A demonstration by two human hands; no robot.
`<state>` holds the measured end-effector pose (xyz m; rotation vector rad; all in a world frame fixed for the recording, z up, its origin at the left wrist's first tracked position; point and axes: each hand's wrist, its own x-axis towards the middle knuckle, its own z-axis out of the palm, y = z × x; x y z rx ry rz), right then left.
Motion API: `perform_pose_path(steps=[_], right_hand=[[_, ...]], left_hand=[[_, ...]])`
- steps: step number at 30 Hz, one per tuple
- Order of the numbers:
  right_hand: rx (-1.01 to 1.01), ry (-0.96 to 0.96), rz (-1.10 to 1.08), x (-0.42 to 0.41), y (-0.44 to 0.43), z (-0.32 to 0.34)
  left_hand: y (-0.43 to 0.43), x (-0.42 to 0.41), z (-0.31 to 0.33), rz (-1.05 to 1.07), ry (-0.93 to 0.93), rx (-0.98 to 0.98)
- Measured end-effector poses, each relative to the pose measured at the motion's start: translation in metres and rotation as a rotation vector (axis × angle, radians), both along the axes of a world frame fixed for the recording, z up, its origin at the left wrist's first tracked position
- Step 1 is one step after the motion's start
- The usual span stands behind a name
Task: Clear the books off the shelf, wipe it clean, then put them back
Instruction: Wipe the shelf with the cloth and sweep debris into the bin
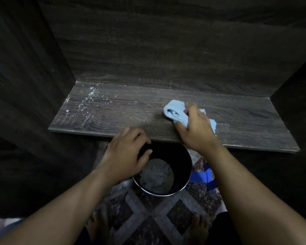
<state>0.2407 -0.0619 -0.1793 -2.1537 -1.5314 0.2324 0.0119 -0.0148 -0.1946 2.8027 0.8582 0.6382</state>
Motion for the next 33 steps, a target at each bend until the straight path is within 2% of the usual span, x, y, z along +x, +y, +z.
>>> perform_pose_path(steps=[3, 6, 14, 18, 21, 25, 29, 33], right_hand=[[-0.005, -0.13, 0.076, -0.003, 0.0, -0.009], [-0.061, -0.224, 0.078, -0.008, 0.0, -0.017], [-0.028, -0.266, 0.093, -0.016, 0.002, -0.021], [-0.005, -0.259, 0.093, -0.015, 0.002, -0.021], [-0.01, -0.256, 0.092, -0.014, 0.002, -0.021], [-0.003, -0.219, 0.1, -0.013, 0.003, -0.021], [0.043, -0.064, 0.105, -0.014, -0.001, -0.015], [0.0, -0.069, 0.093, -0.019, -0.001, -0.011]], left_hand=[[-0.022, 0.007, -0.015, -0.114, 0.046, 0.085], [-0.044, 0.012, -0.042, -0.195, 0.151, 0.059], [-0.053, 0.007, -0.103, -0.252, 0.547, -0.145], [-0.056, 0.005, -0.118, -0.245, 0.677, -0.124], [-0.059, 0.007, -0.123, -0.28, 0.679, -0.028], [-0.055, 0.008, -0.123, -0.318, 0.603, 0.001], [-0.054, 0.004, -0.103, -0.319, 0.442, 0.068], [-0.061, -0.01, -0.079, -0.317, 0.419, 0.145]])
